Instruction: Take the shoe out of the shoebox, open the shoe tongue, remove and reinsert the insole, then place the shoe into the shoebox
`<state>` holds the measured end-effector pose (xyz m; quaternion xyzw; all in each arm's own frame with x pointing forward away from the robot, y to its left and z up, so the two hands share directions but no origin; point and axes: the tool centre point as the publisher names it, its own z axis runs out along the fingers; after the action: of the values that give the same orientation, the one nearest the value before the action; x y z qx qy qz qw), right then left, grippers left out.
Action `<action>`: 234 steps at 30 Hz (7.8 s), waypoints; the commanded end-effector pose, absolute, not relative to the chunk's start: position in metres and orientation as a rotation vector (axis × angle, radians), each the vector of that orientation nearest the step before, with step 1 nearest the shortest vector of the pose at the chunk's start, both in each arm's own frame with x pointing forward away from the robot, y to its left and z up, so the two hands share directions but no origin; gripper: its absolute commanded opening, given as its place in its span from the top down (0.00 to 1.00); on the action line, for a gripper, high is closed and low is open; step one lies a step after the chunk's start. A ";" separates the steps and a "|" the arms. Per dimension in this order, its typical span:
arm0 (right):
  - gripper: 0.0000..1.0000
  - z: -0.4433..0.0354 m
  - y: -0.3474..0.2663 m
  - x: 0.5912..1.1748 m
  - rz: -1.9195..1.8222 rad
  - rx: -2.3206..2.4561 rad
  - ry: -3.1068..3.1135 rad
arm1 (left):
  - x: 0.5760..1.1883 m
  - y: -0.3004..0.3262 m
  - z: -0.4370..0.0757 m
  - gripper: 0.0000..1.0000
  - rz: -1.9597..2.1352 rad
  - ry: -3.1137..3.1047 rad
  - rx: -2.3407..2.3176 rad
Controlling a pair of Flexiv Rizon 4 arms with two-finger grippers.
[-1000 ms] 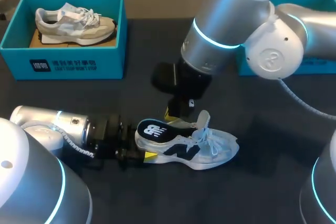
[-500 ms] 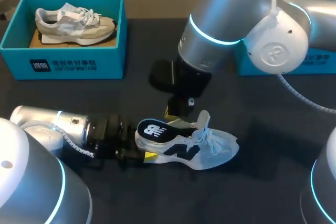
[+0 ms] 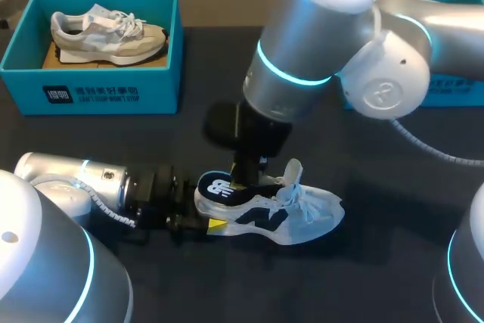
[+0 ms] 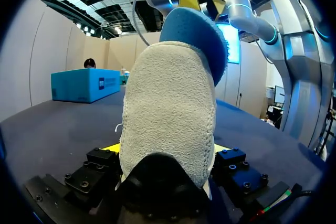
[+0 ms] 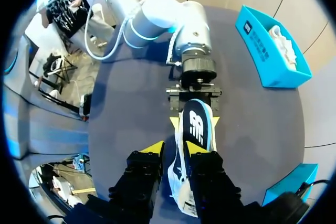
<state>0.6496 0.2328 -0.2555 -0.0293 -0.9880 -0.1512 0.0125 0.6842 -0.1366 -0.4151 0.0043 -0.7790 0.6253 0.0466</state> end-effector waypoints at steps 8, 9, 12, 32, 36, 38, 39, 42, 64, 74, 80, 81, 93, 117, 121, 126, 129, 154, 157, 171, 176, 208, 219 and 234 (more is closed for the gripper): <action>0.81 -0.284 0.242 0.660 -0.505 -0.119 -3.078 | 0.684 -0.137 -0.415 1.00 1.908 -2.381 0.017; 0.81 -0.286 0.241 0.661 -0.512 -0.116 -3.077 | 0.684 -0.137 -0.415 1.00 1.908 -2.381 0.017; 0.81 -0.292 0.239 0.664 -0.522 -0.129 -3.072 | 0.684 -0.137 -0.415 1.00 1.908 -2.381 0.017; 0.80 -0.314 0.236 0.678 -0.592 -0.166 -3.050 | 0.684 -0.137 -0.415 1.00 1.908 -2.381 0.017; 0.81 -0.318 0.235 0.683 -0.604 -0.167 -3.043 | 0.684 -0.137 -0.415 1.00 1.908 -2.381 0.017; 0.81 -0.319 0.235 0.684 -0.612 -0.167 -3.040 | 0.684 -0.137 -0.415 1.00 1.908 -2.381 0.017; 0.80 -0.320 0.235 0.685 -0.611 -0.168 -3.039 | 0.684 -0.137 -0.415 1.00 1.908 -2.381 0.017; 0.80 -0.322 0.234 0.687 -0.613 -0.167 -3.035 | 0.684 -0.137 -0.415 1.00 1.908 -2.381 0.017; 1.00 -0.316 0.232 0.683 -0.611 -0.123 -3.007 | 0.684 -0.137 -0.415 1.00 1.908 -2.381 0.017; 1.00 -0.303 0.229 0.677 -0.590 -0.141 -3.045 | 0.684 -0.137 -0.415 1.00 1.908 -2.381 0.017; 0.73 -0.307 0.228 0.682 -0.592 -0.142 -3.051 | 0.684 -0.137 -0.415 1.00 1.908 -2.381 0.017; 0.73 -0.309 0.229 0.683 -0.601 -0.144 -3.050 | 0.684 -0.137 -0.415 1.00 1.908 -2.381 0.017; 0.90 -0.315 0.234 0.686 -0.621 -0.120 -3.044 | 0.684 -0.137 -0.415 1.00 1.908 -2.381 0.017; 0.86 -0.333 0.241 0.693 -0.669 -0.110 -3.009 | 0.684 -0.137 -0.415 1.00 1.908 -2.381 0.017; 0.87 -0.338 0.242 0.692 -0.676 -0.113 -2.996 | 0.684 -0.137 -0.415 1.00 1.908 -2.381 0.017; 1.00 -0.340 0.245 0.690 -0.675 -0.103 -2.982 | 0.684 -0.137 -0.415 1.00 1.908 -2.381 0.017; 1.00 -0.335 0.244 0.687 -0.663 -0.105 -2.985 | 0.684 -0.137 -0.415 1.00 1.908 -2.381 0.017; 0.72 -0.298 0.223 0.681 -0.609 -0.078 -3.021 | 0.684 -0.137 -0.415 1.00 1.908 -2.381 0.017; 0.67 -0.296 0.222 0.683 -0.607 -0.062 -3.014 | 0.684 -0.137 -0.415 1.00 1.908 -2.381 0.017; 0.70 -0.279 0.215 0.694 -0.575 0.053 -2.940 | 0.684 -0.137 -0.415 1.00 1.908 -2.381 0.017; 0.68 -0.274 0.212 0.692 -0.594 0.078 -2.928 | 0.684 -0.137 -0.415 1.00 1.908 -2.381 0.017; 0.61 -0.285 0.225 0.716 -0.565 0.138 -2.781 | 0.684 -0.137 -0.415 1.00 1.908 -2.381 0.017; 0.63 -0.285 0.225 0.716 -0.565 0.138 -2.781 | 0.684 -0.137 -0.415 1.00 1.908 -2.381 0.017; 0.66 -0.299 0.226 0.727 -0.637 0.116 -2.640 | 0.684 -0.137 -0.415 1.00 1.908 -2.381 0.017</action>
<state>0.7242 0.2246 -0.2918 0.0405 -0.9523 -0.2240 0.2034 0.6842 -0.1366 -0.4150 0.0043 -0.7789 0.6253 0.0466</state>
